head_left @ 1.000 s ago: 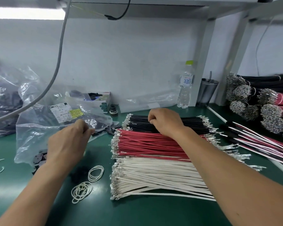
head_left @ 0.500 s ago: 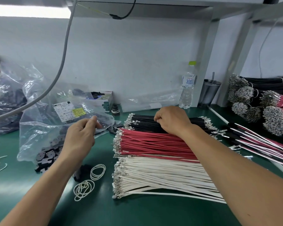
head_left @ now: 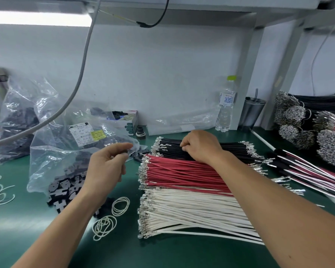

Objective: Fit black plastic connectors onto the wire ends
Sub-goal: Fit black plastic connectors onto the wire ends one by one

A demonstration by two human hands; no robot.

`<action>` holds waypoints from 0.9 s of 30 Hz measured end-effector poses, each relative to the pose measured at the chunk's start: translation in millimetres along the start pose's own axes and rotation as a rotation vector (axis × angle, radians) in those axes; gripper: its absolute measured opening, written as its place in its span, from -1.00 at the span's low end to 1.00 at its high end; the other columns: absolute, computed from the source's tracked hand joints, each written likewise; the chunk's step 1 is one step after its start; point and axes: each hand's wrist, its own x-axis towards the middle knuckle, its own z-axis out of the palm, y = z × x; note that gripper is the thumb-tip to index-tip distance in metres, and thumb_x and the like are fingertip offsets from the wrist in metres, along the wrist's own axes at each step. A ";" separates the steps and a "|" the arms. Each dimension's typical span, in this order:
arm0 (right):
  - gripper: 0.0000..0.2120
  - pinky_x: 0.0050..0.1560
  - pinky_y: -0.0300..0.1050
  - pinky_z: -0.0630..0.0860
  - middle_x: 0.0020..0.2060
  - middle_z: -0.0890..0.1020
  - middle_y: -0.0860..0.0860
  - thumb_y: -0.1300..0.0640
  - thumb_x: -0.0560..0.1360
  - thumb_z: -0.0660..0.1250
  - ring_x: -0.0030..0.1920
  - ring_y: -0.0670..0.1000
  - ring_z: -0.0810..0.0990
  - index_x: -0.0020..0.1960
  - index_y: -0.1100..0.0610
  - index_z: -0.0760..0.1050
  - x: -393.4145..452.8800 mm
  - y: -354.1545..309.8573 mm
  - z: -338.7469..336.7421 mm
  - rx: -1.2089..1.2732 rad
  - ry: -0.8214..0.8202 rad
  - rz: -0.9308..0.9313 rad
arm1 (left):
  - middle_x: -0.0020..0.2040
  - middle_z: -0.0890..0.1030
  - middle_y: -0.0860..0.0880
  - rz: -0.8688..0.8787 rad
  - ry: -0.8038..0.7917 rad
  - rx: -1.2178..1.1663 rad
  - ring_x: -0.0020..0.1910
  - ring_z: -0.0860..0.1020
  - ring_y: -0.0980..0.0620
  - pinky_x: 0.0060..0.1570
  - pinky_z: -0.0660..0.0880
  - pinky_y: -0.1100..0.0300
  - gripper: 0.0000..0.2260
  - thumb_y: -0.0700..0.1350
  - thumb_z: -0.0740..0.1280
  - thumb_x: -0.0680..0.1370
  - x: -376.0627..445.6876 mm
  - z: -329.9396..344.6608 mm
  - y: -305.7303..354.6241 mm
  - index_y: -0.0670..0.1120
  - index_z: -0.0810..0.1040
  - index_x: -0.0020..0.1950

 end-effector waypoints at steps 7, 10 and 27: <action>-0.78 0.08 -0.06 0.55 0.14 0.68 -0.02 0.12 0.64 0.29 0.10 0.06 0.66 0.21 0.02 0.66 -3.2 0.4 -3.4 -0.042 0.100 -0.078 | -0.24 0.75 -0.01 0.046 0.019 0.018 -0.36 0.65 0.15 -0.42 0.56 0.32 -0.79 -0.28 0.55 0.47 -7.0 2.5 2.5 -0.01 0.74 0.02; -0.79 0.04 -0.11 0.50 0.14 0.66 -0.04 0.15 0.60 0.35 0.12 0.05 0.65 0.18 0.00 0.67 -3.0 0.4 -5.8 -0.006 0.145 -0.082 | -0.20 0.76 0.04 0.057 0.023 -0.003 -0.31 0.66 0.22 -0.37 0.51 0.41 -0.77 -0.32 0.54 0.46 -7.4 2.5 4.5 -0.02 0.75 0.00; -0.91 -0.09 -0.06 0.59 -0.14 0.65 -0.12 0.18 0.53 0.46 -0.10 -0.09 0.60 0.01 0.06 0.71 -102.6 -23.5 -25.2 0.203 0.426 -0.306 | -0.14 0.75 0.12 0.236 -0.134 0.181 -0.13 0.71 0.04 -0.02 0.65 0.23 -0.74 -0.28 0.56 0.46 -24.1 12.4 17.6 0.08 0.76 -0.02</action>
